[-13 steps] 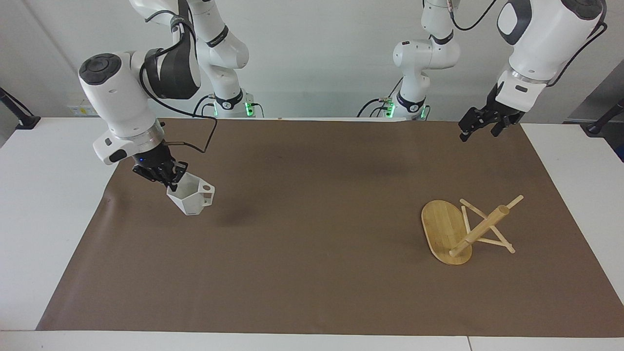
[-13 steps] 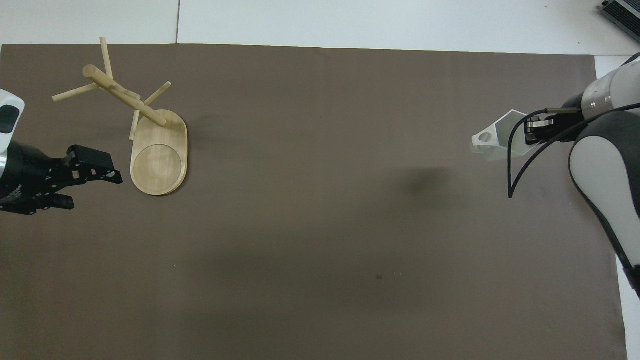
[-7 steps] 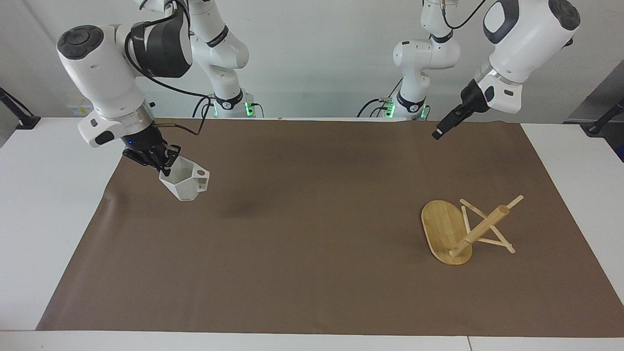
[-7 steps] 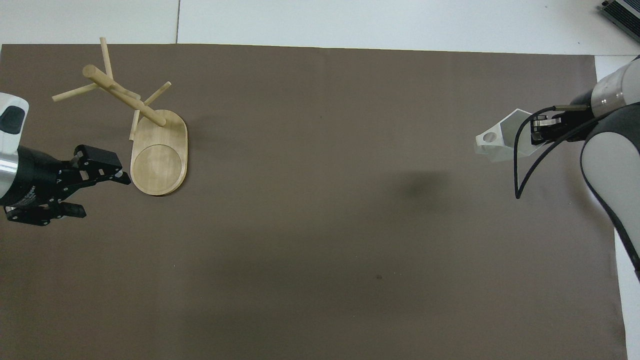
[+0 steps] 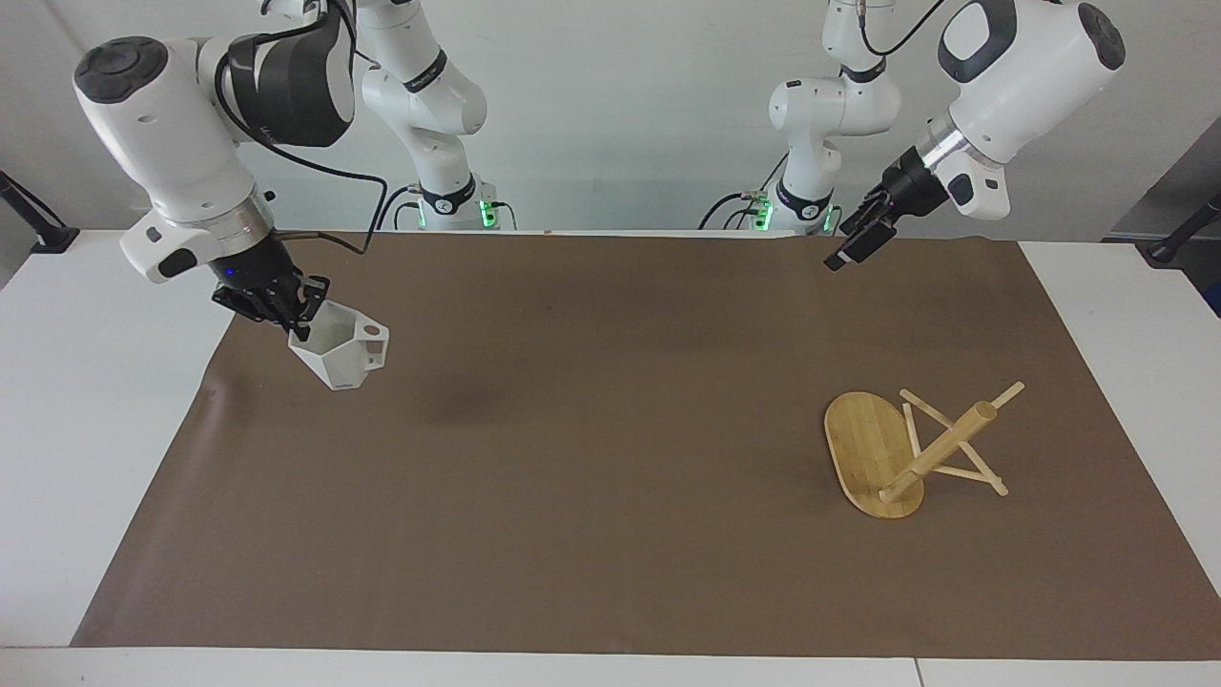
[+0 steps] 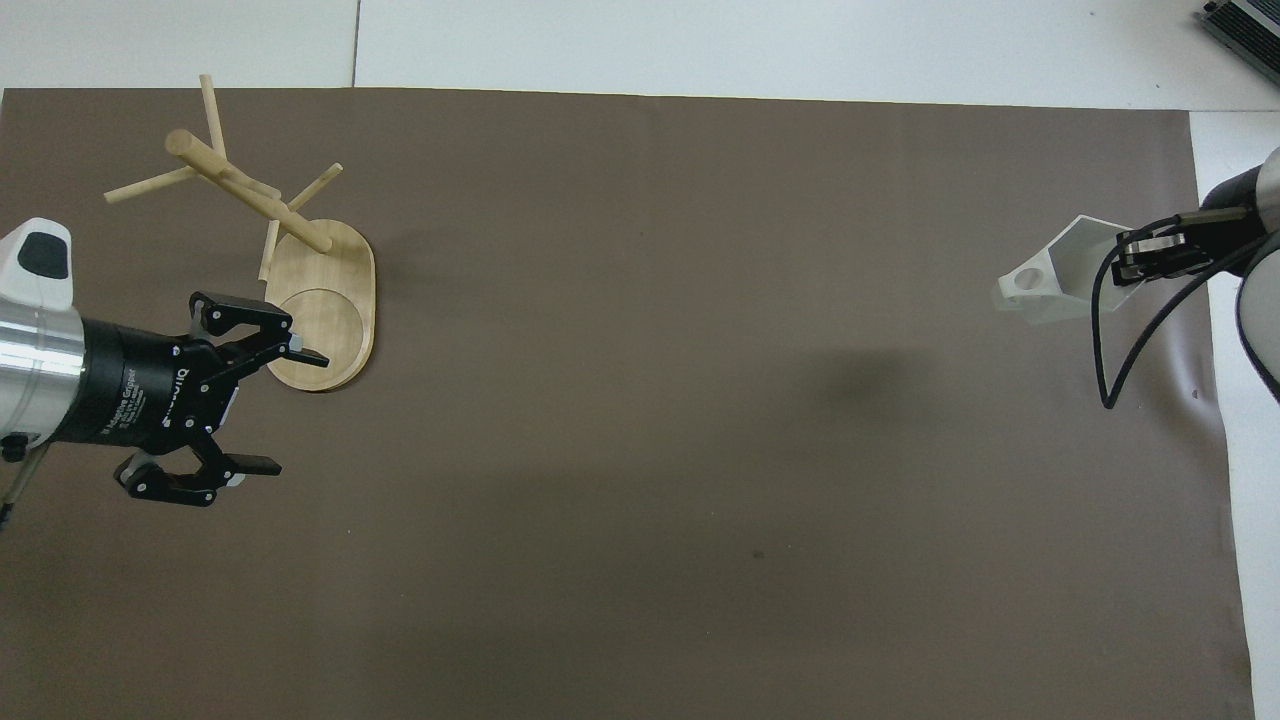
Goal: Hang cup on rack
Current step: 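Lift the cup with the right gripper while the left gripper advances, then carry the cup toward the left gripper with the right gripper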
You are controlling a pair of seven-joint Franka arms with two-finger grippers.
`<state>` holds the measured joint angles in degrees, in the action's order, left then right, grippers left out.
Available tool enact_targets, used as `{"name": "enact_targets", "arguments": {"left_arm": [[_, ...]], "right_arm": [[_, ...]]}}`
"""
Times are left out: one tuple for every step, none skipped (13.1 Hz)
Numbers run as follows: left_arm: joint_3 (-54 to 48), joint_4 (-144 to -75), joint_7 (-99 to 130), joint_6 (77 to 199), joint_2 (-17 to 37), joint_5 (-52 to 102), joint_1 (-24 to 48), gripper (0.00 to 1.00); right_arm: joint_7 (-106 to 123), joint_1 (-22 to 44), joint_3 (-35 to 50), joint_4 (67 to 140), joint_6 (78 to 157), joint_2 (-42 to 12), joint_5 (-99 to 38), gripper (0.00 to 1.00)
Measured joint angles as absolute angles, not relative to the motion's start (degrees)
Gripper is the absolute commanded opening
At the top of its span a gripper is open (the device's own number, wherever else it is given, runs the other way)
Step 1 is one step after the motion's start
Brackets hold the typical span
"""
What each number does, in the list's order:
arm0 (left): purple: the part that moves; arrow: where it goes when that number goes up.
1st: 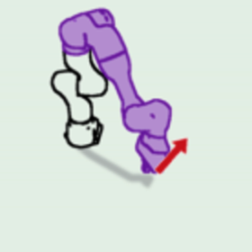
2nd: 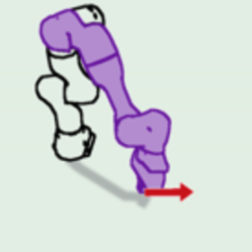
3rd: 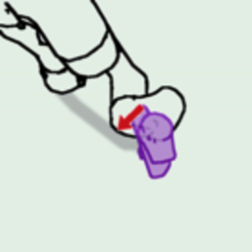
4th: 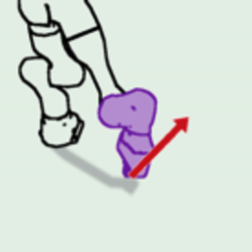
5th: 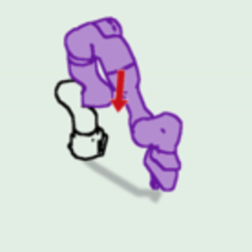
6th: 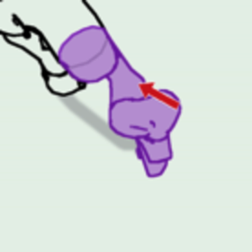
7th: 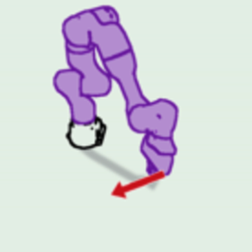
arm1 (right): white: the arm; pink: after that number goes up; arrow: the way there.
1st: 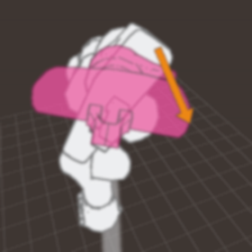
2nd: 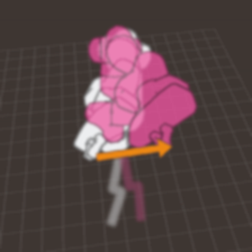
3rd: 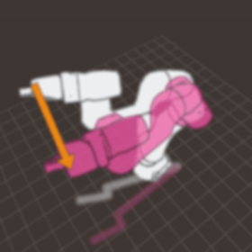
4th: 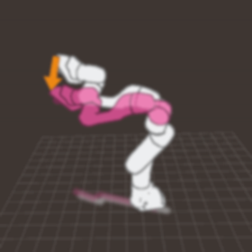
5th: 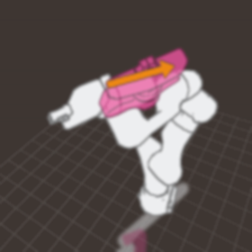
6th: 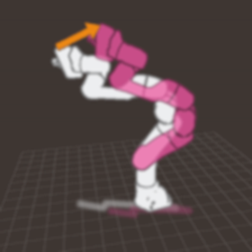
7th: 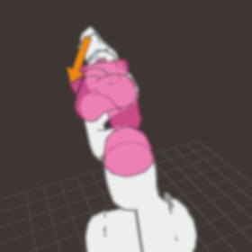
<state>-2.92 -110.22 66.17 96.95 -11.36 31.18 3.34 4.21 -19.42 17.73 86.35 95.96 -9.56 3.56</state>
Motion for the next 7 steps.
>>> {"name": "enact_targets", "arguments": {"left_arm": [[-2.74, -110.5, 69.32, 98.22, -11.37, 33.39, 3.27, 1.0], [-2.71, -110.98, 72.15, 99.73, -11.37, 35.47, 3.27, 1.0], [-2.74, -111.53, 74.23, 100.98, -11.37, 37.43, 3.27, 1.0], [-2.73, -112.19, 75.43, 102.09, -11.37, 39.77, 3.27, 1.0], [-2.73, -113.0, 76.16, 103.28, -11.37, 42.25, 3.27, 1.0], [-2.73, -113.86, 76.64, 104.6, -11.36, 44.48, 3.27, 1.0], [-2.73, -114.56, 77.01, 105.58, -11.34, 46.2, 3.27, 1.0]], "right_arm": [[4.26, -19.41, 17.87, 86.2, 94.95, -9.56, 3.52, 0.0], [4.26, -19.36, 18.17, 86.01, 94.2, -9.55, 3.33, 0.0], [4.26, -19.26, 18.4, 85.88, 93.95, -9.49, 2.03, 0.0], [4.2, -19.18, 18.44, 85.83, 93.9, -9.41, -1.36, 0.0], [3.99, -19.18, 18.42, 85.74, 93.89, -9.33, -5.16, 0.0], [3.73, -19.18, 18.43, 85.61, 93.89, -9.22, -8.12, 0.0], [3.62, -19.1, 18.52, 85.56, 93.89, -9.07, -9.98, 0.0]]}}
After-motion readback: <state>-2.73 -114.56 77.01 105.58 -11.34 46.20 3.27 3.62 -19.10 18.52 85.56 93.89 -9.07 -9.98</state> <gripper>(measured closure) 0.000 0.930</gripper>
